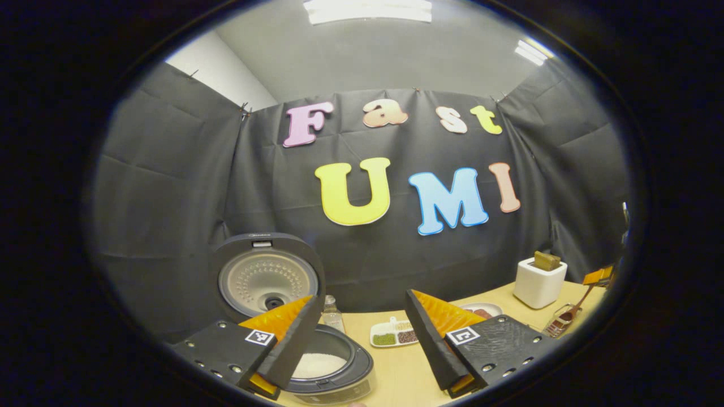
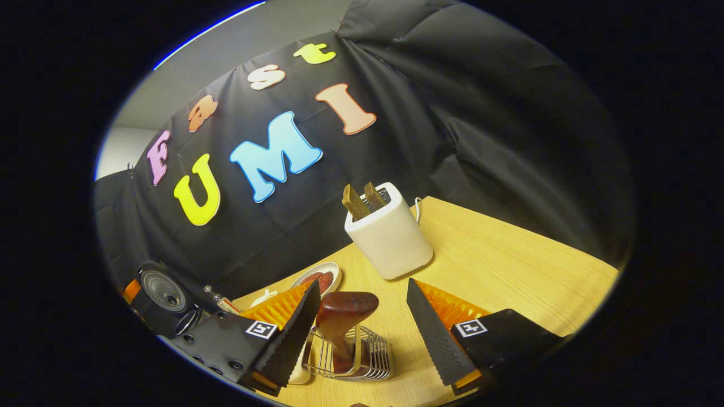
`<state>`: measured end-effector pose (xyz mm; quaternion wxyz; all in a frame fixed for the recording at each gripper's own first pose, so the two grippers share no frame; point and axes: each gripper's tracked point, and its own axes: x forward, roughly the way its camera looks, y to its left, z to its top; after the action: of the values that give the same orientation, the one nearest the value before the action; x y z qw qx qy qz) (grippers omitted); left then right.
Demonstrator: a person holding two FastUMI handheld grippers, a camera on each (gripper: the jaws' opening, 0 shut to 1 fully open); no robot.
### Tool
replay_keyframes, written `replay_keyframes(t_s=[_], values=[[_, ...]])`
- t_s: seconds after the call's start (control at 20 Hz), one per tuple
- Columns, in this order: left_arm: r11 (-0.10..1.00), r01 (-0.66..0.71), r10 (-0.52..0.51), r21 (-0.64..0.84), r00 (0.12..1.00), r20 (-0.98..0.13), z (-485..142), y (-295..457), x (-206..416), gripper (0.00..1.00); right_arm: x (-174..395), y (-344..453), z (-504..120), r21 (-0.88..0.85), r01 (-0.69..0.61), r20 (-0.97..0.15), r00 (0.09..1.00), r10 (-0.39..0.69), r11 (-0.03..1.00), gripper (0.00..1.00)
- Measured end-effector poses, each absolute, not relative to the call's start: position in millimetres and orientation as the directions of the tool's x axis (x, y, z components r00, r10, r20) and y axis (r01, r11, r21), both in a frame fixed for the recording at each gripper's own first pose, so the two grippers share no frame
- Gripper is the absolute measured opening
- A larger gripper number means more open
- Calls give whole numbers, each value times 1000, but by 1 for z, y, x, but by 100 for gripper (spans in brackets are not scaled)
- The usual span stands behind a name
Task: Close the left gripper, press the button to open the rice cooker; take a wooden spoon from the chopstick holder with the right hand, scoop a spoonful of rice and pour it into the rice cooker, then put the wooden spoon back into the chopstick holder.
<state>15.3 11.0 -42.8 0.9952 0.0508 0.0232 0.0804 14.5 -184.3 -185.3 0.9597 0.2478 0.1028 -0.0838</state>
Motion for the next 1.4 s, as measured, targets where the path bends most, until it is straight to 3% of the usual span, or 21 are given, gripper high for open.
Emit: replay_keyframes(t_s=[0.2, 0.3, 0.45, 0.5, 0.6, 1.0, 1.05, 1.4], values=[[984, -149, 153, 95, 987, -43, -46, 10, 14, 93, 23, -173, -192, 457, 187, -249, 965, -77, 869, 98], [984, -153, 158, 93, 986, -47, -49, 13, 13, 92, 29, -165, -196, 463, 173, -258, 965, -54, 869, 88], [978, -179, 185, 110, 981, -51, -51, 25, 12, 94, 33, -160, -200, 463, 172, -273, 961, -45, 870, 84], [975, -190, 197, 118, 979, -46, -51, 29, 10, 92, 34, -159, -197, 475, 166, -268, 963, -38, 864, 77], [975, -191, 197, 111, 979, -45, -52, 33, 9, 92, 42, -161, -201, 513, 178, -249, 967, -52, 840, 26], [970, -230, 234, 82, 972, -38, -57, 61, 10, 94, 50, -157, -192, 497, 193, -234, 969, -83, 846, 21], [972, -225, 228, 69, 973, -38, -58, 61, 10, 93, 51, -156, -184, 489, 191, -228, 970, -87, 851, 24], [976, -216, 216, 14, 976, -32, -66, 76, 5, 94, 58, -125, -106, 331, 165, -145, 982, -123, 929, 21]])
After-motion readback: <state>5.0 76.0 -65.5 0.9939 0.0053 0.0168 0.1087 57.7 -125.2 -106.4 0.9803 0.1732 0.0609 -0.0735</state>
